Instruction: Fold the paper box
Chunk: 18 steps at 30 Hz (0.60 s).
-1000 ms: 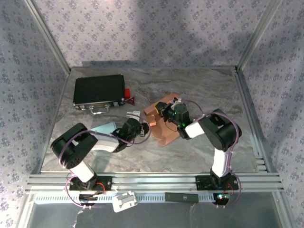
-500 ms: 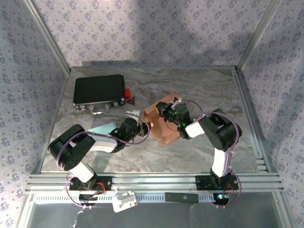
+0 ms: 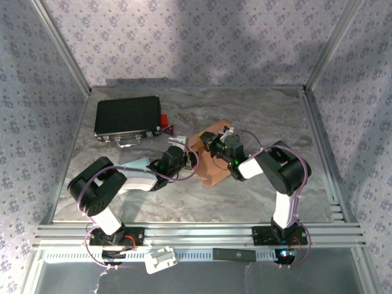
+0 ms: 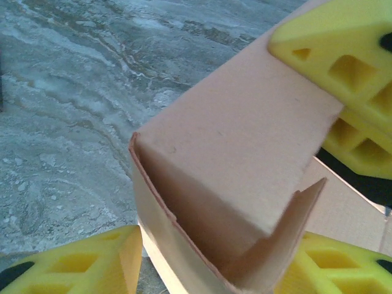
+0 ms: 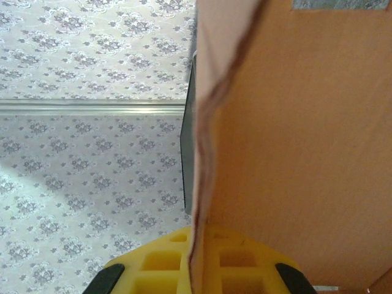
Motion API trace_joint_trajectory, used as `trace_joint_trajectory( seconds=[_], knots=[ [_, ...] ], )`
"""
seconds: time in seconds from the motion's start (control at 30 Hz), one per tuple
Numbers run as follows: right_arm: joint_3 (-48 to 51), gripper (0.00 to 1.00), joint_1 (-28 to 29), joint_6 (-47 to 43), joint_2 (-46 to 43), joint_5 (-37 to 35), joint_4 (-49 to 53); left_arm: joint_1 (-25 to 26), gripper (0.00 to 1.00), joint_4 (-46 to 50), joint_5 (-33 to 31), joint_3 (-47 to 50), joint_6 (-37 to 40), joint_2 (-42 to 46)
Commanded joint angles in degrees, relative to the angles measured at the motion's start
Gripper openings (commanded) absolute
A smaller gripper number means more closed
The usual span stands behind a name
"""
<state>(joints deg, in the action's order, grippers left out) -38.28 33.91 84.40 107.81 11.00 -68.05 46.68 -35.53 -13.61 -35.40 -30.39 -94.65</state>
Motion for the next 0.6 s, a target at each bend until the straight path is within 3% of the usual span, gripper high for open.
trace_joint_trajectory(
  seconds=[0.0, 0.17, 0.57],
  knots=[
    [0.97, 0.0, 0.54, 0.52, 0.95, -2.41, -3.47, 0.77, 0.53, 2.34, -5.53, -1.88, -1.51, -1.58],
    [0.91, 0.0, 0.54, 1.62, 1.5, -3.05, -4.24, 1.86, 0.49, 3.23, -8.9, -3.15, -1.77, -2.97],
    [0.84, 0.0, 0.67, 3.25, 2.13, -3.66, -4.28, 2.19, 0.35, 3.36, -9.68, -6.07, -1.59, -6.59]
  ],
)
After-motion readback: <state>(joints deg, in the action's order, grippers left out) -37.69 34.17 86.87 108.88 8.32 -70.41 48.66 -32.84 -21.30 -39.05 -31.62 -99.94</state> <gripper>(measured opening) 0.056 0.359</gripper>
